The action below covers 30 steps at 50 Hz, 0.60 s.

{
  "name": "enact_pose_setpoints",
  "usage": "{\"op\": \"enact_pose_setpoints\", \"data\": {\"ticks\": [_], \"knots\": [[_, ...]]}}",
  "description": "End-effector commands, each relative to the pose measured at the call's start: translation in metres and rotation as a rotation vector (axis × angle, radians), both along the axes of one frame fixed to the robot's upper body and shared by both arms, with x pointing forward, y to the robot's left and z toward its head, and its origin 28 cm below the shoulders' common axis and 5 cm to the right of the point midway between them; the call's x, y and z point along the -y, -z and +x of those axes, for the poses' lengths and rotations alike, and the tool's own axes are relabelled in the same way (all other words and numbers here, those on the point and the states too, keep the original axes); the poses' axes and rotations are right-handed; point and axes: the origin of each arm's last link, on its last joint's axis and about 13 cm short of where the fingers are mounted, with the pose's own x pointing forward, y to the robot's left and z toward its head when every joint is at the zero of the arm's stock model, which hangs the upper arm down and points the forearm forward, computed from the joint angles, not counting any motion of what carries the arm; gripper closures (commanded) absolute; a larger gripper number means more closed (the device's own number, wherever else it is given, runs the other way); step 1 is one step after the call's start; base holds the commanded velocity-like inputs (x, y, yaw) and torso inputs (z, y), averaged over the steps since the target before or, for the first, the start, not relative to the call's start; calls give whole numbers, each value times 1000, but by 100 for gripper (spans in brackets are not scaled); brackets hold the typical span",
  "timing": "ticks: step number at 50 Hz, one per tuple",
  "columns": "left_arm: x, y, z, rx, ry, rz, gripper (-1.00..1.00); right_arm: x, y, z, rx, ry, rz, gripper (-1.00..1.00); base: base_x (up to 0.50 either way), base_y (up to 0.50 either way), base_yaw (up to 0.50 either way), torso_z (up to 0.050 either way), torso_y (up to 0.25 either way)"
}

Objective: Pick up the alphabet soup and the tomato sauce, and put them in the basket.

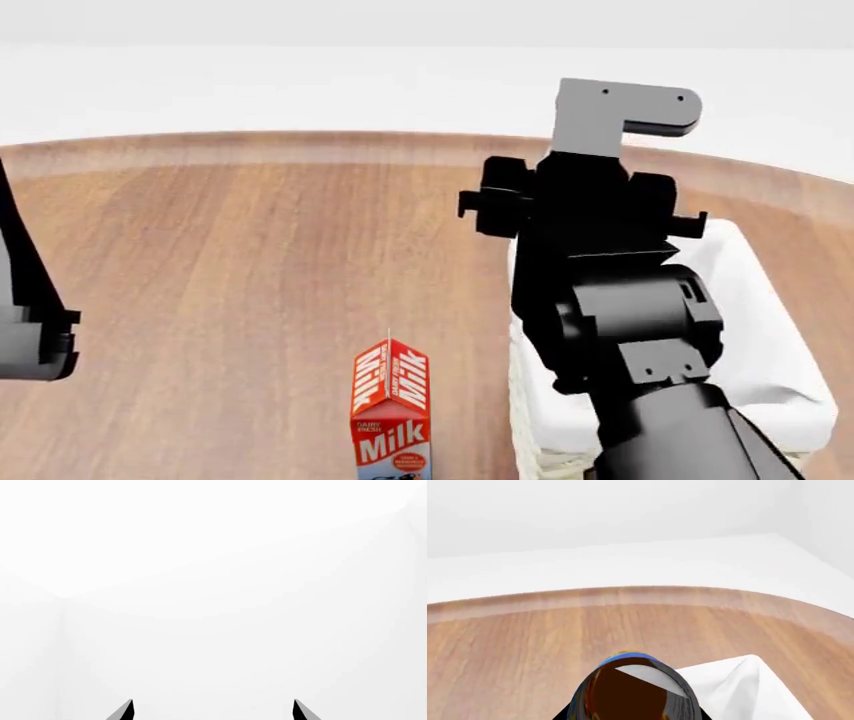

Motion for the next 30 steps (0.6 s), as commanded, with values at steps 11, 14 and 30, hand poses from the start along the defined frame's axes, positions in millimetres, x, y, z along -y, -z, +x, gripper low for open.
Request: {"op": "enact_pose_setpoints", "data": {"ticks": [11, 14, 30], "knots": [[0, 1, 0, 0, 3, -6, -100, 4, 1, 8, -143, 94, -113, 100, 0, 0, 0, 0, 1], [0, 2, 0, -2, 4, -6, -100, 5, 1, 7, -158, 108, -147, 100, 0, 0, 0, 0, 0], [0, 1, -1, 1, 3, -6, -100, 16, 6, 5, -189, 140, -168, 100, 0, 0, 0, 1, 1]]}}
